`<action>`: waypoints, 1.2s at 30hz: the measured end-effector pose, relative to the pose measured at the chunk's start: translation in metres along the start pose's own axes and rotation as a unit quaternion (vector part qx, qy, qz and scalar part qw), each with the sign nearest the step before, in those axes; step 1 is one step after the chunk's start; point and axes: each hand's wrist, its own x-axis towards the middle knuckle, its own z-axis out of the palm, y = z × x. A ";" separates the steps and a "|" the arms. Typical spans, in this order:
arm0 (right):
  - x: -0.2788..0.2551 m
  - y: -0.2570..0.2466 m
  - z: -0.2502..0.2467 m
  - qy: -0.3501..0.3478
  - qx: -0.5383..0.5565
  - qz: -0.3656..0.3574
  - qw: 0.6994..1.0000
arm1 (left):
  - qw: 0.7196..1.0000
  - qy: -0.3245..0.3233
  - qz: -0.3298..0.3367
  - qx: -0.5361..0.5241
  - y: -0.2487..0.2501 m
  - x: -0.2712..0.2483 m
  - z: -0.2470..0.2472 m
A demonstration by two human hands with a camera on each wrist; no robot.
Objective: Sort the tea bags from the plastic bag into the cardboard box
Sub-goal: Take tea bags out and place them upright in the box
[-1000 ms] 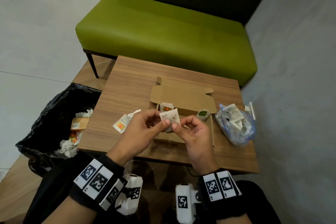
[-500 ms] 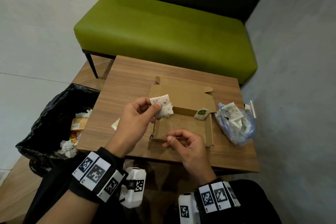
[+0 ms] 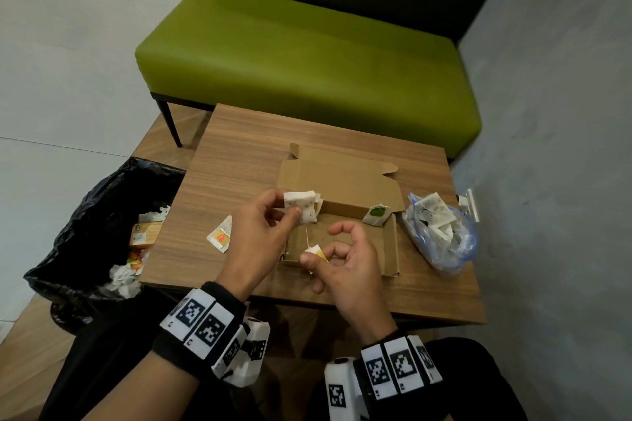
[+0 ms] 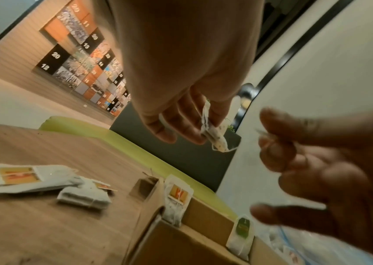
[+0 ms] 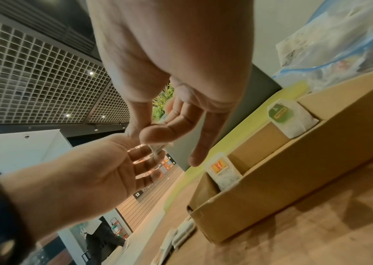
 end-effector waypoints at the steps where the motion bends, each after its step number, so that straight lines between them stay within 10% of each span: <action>1: 0.001 -0.003 0.001 0.005 0.002 -0.013 1.000 | 1.000 -0.003 0.002 0.011 -0.002 -0.001 0.001; 12: 0.016 -0.010 -0.011 -0.073 0.046 0.022 0.996 | 0.999 -0.019 -0.032 -0.019 -0.009 -0.004 0.004; 24: 0.028 -0.004 -0.015 0.049 -0.070 -0.045 0.995 | 0.993 -0.108 -0.033 -0.031 -0.012 -0.008 0.009; 36: 0.046 -0.008 -0.025 -0.008 -0.170 -0.014 0.985 | 0.992 -0.126 -0.013 0.024 -0.019 0.006 0.007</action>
